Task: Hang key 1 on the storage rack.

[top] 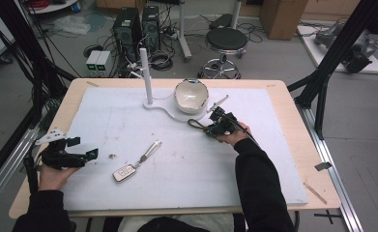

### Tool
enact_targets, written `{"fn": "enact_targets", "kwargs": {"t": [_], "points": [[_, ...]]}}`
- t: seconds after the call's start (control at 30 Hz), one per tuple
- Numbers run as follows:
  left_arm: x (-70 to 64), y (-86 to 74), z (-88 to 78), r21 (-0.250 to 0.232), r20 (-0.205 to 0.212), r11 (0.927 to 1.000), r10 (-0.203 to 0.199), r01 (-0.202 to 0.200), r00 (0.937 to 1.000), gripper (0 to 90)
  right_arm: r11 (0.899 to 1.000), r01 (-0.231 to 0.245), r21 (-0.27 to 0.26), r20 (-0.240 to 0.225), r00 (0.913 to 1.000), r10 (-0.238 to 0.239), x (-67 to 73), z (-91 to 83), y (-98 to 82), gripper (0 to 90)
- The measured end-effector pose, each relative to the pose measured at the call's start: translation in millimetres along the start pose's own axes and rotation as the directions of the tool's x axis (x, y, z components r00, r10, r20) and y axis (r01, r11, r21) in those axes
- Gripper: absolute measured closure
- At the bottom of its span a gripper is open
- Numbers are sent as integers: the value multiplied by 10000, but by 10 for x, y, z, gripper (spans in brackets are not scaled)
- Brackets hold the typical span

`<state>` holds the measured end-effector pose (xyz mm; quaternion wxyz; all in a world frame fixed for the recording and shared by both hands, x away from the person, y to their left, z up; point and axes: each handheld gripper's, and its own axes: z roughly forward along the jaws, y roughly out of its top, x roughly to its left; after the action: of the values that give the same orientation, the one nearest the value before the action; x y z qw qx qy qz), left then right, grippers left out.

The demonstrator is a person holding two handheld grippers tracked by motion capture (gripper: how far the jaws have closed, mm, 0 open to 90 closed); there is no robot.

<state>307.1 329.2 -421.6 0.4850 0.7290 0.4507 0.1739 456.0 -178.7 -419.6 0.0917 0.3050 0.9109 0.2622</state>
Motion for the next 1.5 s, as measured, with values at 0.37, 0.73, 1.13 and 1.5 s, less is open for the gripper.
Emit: {"fn": "enact_targets", "kwargs": {"t": [0.37, 0.73, 1.13, 1.5], "points": [[-19, -22, -46, -155, -62, 9999, -26, 25, 10000, 17, 9982, -229, -558, -292, 9993, 213, 66, -285, -5, 783], [-22, -23, -28, -155, -52, 9999, -11, 11, 10000, 17, 9933, -358, -1095, -484, 9984, 307, 125, -566, 195, 783], [3, -23, -35, -240, -20, 9997, -73, 72, 10000, 17, 9873, -199, -1579, -584, 9982, 107, 213, -733, 563, 782], [12, -37, -61, -231, -63, 9997, -86, 84, 9999, 17, 9827, -169, -1845, -724, 9974, 36, 265, -832, 824, 781]]}}
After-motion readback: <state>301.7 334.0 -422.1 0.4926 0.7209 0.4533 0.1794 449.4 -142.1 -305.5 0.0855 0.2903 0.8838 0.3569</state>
